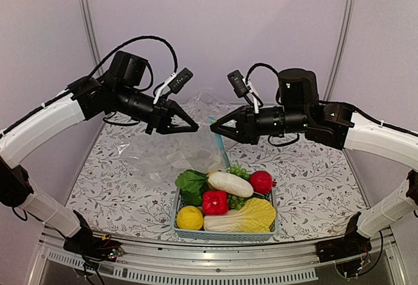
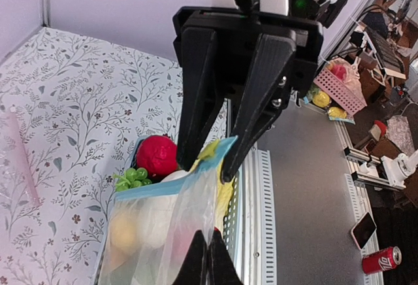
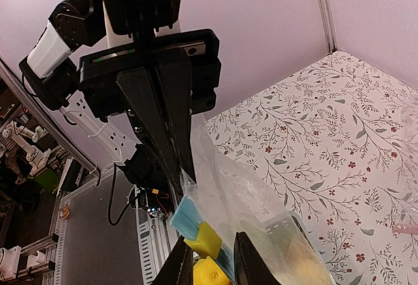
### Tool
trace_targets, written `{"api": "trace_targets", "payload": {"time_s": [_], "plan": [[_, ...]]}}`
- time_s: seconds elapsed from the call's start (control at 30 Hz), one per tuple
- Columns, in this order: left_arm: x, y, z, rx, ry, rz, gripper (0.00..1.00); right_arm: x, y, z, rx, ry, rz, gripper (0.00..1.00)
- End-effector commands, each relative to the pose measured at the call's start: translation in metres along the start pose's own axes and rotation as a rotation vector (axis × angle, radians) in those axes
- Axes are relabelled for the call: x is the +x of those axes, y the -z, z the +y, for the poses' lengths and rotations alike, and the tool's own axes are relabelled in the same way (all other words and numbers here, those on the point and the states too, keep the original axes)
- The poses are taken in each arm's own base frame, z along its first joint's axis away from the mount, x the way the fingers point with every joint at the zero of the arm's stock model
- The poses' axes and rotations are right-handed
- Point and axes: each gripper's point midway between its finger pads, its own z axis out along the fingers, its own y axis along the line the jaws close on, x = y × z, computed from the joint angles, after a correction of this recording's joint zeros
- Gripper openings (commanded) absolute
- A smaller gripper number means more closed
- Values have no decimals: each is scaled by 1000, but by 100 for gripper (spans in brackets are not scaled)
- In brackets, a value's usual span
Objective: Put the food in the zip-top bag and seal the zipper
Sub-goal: Pass from the left arm to the right
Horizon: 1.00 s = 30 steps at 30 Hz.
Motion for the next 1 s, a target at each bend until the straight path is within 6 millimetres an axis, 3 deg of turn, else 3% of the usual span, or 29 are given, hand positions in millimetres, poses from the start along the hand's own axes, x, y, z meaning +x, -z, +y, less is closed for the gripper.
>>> {"api": "trace_targets", "payload": {"time_s": [0.0, 0.27, 0.53, 0.87, 0.97], "plan": [[1, 1, -1, 11, 5, -5, 0, -17, 5, 7, -15, 24, -40, 21], [3, -1, 0, 18, 16, 1, 0, -18, 6, 6, -3, 29, -47, 14], [5, -1, 2, 11, 23, 3, 0, -19, 7, 3, 8, 28, -72, 0], [4, 5, 8, -31, 55, -82, 0, -23, 13, 3, 10, 10, -143, 0], [3, 4, 6, -16, 60, -92, 8, -21, 11, 5, -9, 7, -134, 0]]}}
